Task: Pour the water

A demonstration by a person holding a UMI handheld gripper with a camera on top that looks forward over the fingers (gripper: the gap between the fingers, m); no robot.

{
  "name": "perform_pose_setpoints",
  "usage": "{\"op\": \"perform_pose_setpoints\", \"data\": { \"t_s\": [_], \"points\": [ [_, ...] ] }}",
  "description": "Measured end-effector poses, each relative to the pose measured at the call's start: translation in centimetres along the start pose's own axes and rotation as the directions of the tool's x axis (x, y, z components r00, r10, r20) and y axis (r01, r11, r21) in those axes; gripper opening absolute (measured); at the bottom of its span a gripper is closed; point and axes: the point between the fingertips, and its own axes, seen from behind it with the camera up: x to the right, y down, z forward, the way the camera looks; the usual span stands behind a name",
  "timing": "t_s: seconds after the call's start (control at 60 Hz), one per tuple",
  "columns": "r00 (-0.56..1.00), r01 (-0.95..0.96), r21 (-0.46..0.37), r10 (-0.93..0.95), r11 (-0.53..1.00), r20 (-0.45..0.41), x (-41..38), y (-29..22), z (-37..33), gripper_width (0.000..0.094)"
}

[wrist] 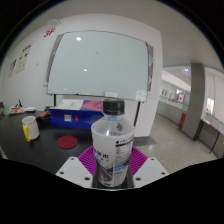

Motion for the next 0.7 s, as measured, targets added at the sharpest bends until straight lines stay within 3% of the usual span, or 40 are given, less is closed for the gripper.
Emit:
{"op": "perform_pose_setpoints", "data": {
  "t_s": [0.167, 0.333, 0.5, 0.7],
  "points": [
    [0.970, 0.212, 0.069, -0.202, 0.975, -0.134, -0.2, -8.7, -0.4, 0.0384],
    [0.809, 0.548, 0.080, -0.503, 0.833, -0.305, -3.7, -19.0, 0.0, 0.0385],
    [0.443, 0.877, 0.016, -0.794, 0.481, -0.416, -10.8, -25.4, 1.8, 0.0383],
    [-0.109, 0.993, -0.005, -0.928, -0.114, -0.356, -23.0, -23.3, 6.1, 0.0383]
  ]
}}
